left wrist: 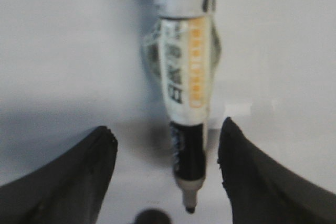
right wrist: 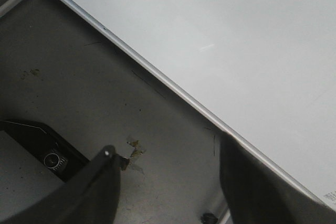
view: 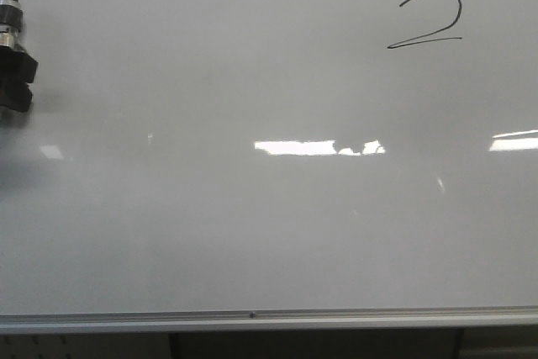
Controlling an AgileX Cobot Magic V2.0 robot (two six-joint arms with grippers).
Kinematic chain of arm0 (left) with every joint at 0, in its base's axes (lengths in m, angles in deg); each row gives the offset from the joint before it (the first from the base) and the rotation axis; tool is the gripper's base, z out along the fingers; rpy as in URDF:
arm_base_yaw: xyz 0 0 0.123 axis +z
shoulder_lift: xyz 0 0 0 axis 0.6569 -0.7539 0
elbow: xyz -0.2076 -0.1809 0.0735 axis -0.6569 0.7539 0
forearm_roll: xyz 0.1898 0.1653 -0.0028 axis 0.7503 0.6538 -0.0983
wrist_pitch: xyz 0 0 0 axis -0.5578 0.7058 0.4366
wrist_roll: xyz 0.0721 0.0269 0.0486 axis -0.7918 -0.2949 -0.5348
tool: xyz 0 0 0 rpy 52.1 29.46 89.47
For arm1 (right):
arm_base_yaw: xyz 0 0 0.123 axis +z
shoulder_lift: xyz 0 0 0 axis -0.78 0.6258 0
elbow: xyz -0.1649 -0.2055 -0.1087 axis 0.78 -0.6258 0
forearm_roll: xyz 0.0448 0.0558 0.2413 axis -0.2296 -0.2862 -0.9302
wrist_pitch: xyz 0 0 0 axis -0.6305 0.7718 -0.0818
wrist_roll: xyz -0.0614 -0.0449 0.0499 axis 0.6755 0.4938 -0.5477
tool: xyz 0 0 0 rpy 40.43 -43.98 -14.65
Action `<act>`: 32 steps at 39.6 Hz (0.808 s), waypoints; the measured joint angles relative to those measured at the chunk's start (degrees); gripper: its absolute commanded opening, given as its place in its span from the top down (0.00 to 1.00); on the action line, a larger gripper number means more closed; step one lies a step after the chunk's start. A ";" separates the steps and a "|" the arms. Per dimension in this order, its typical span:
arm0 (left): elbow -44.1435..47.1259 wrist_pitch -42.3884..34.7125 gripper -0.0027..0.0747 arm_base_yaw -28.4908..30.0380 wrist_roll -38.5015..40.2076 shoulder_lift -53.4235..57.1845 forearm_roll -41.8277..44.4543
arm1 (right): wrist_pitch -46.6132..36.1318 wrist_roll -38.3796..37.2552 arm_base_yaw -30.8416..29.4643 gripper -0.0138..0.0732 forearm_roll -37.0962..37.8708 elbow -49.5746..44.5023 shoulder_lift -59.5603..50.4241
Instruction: Write number 2 on whiteboard
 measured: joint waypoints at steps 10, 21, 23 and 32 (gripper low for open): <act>-3.00 20.09 0.38 -1.80 -2.50 11.96 -0.51 | 0.00 -3.55 0.00 0.33 0.00 0.00 0.00; -4.37 41.05 0.38 -10.04 -8.20 26.99 -4.72 | 0.00 -7.31 0.00 0.33 -2.81 0.00 0.00; -4.37 43.15 0.38 -11.58 -8.32 29.72 -5.08 | 0.00 -7.42 0.00 0.33 -3.90 0.00 0.00; -4.37 48.54 0.44 -18.22 -8.54 42.37 -8.00 | -5.33 -7.44 0.00 0.33 -4.90 -5.28 -2.10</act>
